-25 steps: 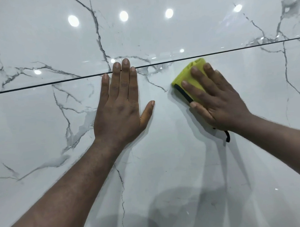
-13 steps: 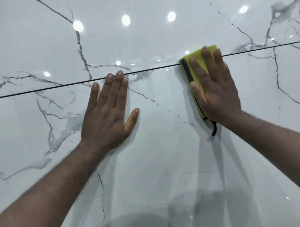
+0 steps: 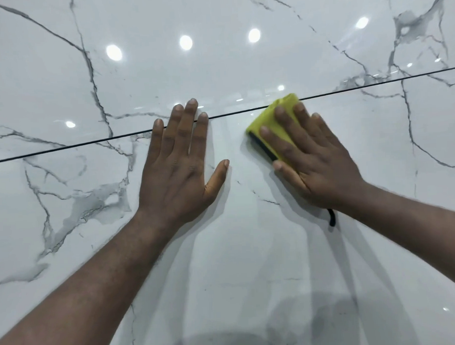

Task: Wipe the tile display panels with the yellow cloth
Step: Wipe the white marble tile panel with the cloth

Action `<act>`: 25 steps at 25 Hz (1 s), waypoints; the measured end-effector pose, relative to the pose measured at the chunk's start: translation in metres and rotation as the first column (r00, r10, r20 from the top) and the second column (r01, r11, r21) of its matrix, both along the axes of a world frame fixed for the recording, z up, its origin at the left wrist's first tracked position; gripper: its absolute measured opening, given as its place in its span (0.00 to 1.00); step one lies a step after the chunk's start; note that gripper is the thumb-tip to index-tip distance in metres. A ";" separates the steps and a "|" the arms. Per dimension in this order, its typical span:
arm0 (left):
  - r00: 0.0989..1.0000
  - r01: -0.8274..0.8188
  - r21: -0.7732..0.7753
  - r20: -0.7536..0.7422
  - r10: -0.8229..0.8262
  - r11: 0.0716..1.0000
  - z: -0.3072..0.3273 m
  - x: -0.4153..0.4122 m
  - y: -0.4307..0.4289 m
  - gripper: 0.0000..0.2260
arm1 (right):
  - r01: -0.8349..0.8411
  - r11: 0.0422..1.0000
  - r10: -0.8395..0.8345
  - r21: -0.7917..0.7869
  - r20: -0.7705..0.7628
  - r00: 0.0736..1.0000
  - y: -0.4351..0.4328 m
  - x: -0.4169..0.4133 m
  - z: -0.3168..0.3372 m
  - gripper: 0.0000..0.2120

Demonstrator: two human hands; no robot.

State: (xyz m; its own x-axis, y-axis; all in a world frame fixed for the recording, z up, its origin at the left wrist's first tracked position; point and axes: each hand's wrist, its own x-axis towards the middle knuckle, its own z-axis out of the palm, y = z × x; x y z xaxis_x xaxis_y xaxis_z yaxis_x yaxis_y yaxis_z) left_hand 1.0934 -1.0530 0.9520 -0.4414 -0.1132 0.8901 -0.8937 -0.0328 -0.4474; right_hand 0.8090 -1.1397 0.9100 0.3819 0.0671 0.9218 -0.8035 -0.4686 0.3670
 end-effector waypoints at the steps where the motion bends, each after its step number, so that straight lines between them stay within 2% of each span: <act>1: 1.000 0.002 0.003 0.012 -0.002 1.000 0.003 -0.004 -0.002 0.36 | 0.031 0.998 -0.036 -0.047 -0.107 0.994 -0.002 -0.012 0.003 0.28; 2: 1.000 0.007 0.008 0.015 -0.007 1.000 0.005 -0.008 -0.004 0.36 | 0.044 0.998 -0.047 -0.041 -0.085 0.995 -0.004 -0.021 0.009 0.29; 3: 1.000 0.009 0.015 0.018 -0.009 1.000 0.005 -0.011 -0.006 0.36 | 0.024 0.999 -0.025 0.027 0.036 0.999 -0.006 -0.024 0.014 0.31; 5: 0.999 -0.018 0.027 0.049 0.017 0.999 0.001 -0.013 -0.010 0.36 | -0.151 0.960 0.047 0.237 0.397 0.917 -0.004 -0.017 0.016 0.34; 6: 0.996 -0.039 0.028 0.079 0.037 0.999 -0.001 -0.013 -0.013 0.36 | -0.175 0.950 0.046 0.259 0.438 0.898 -0.003 -0.014 0.011 0.35; 7: 0.993 -0.054 0.025 0.106 0.051 0.998 -0.003 -0.012 -0.014 0.36 | -0.132 0.964 0.040 0.229 0.365 0.930 -0.004 -0.013 0.002 0.35; 8: 0.990 -0.064 0.023 0.125 0.061 0.998 -0.005 -0.011 -0.015 0.36 | -0.050 0.986 0.019 0.161 0.191 0.981 -0.006 -0.016 -0.009 0.36; 9: 0.988 -0.074 0.022 0.135 0.071 0.997 -0.005 -0.011 -0.015 0.36 | 0.032 0.996 -0.032 0.081 -0.001 0.999 -0.007 -0.025 -0.014 0.36; 10: 0.987 -0.083 0.020 0.138 0.080 0.996 -0.005 -0.010 -0.016 0.36 | 0.077 0.996 -0.074 0.041 -0.083 0.994 -0.009 -0.036 -0.009 0.36; 11: 0.987 -0.090 0.020 0.138 0.087 0.996 -0.004 -0.011 -0.016 0.36 | 0.088 0.992 -0.085 0.085 -0.038 0.996 -0.011 -0.043 0.000 0.35; 12: 0.987 -0.092 0.022 0.137 0.088 0.995 -0.004 -0.011 -0.016 0.36 | 0.035 0.983 -0.057 0.179 0.114 0.992 -0.011 -0.042 0.008 0.34; 13: 0.986 -0.093 0.028 0.139 0.088 0.995 -0.005 -0.011 -0.016 0.36 | -0.066 0.964 -0.018 0.258 0.310 0.951 -0.008 -0.037 0.014 0.33; 14: 0.986 -0.093 0.034 0.139 0.087 0.995 -0.005 -0.012 -0.016 0.36 | -0.134 0.952 0.004 0.275 0.428 0.904 -0.006 -0.030 0.014 0.32; 15: 0.987 -0.091 0.039 0.135 0.085 0.995 -0.006 -0.012 -0.016 0.36 | -0.124 0.955 -0.001 0.269 0.423 0.906 -0.004 -0.023 0.008 0.31; 16: 0.988 -0.088 0.042 0.130 0.082 0.995 -0.006 -0.012 -0.016 0.37 | -0.061 0.969 -0.019 0.240 0.316 0.948 -0.004 -0.020 -0.003 0.30; 17: 0.988 -0.088 0.045 0.127 0.082 0.995 -0.006 -0.013 -0.016 0.37 | 0.015 0.981 -0.044 0.194 0.148 0.988 -0.004 -0.022 -0.017 0.30; 18: 0.989 -0.088 0.050 0.126 0.082 0.995 -0.007 -0.013 -0.017 0.37 | 0.063 0.986 -0.067 0.152 0.022 0.997 -0.005 -0.031 -0.023 0.29; 19: 0.989 -0.088 0.055 0.126 0.081 0.995 -0.006 -0.014 -0.017 0.37 | 0.089 0.985 -0.090 0.147 0.000 0.996 -0.005 -0.040 -0.020 0.29; 20: 0.989 -0.086 0.060 0.126 0.078 0.995 -0.006 -0.013 -0.018 0.38 | 0.094 0.978 -0.109 0.186 0.071 0.991 -0.008 -0.046 -0.012 0.29; 21: 0.989 -0.083 0.066 0.127 0.074 0.994 -0.006 -0.013 -0.017 0.38 | 0.040 0.967 -0.099 0.253 0.224 0.970 -0.008 -0.045 -0.003 0.29; 22: 0.989 -0.080 0.072 0.129 0.071 0.994 -0.006 -0.013 -0.017 0.38 | -0.056 0.949 -0.074 0.311 0.391 0.917 -0.006 -0.039 0.006 0.29; 23: 0.989 -0.077 0.074 0.132 0.067 0.994 -0.006 -0.013 -0.018 0.38 | -0.107 0.941 -0.064 0.322 0.477 0.876 -0.005 -0.033 0.008 0.29; 24: 0.989 -0.074 0.072 0.133 0.064 0.995 -0.007 -0.013 -0.018 0.38 | -0.083 0.950 -0.064 0.300 0.448 0.892 -0.003 -0.025 0.004 0.29; 25: 0.989 -0.071 0.069 0.135 0.061 0.995 -0.007 -0.013 -0.018 0.38 | -0.017 0.970 -0.064 0.241 0.322 0.945 -0.005 -0.024 -0.008 0.29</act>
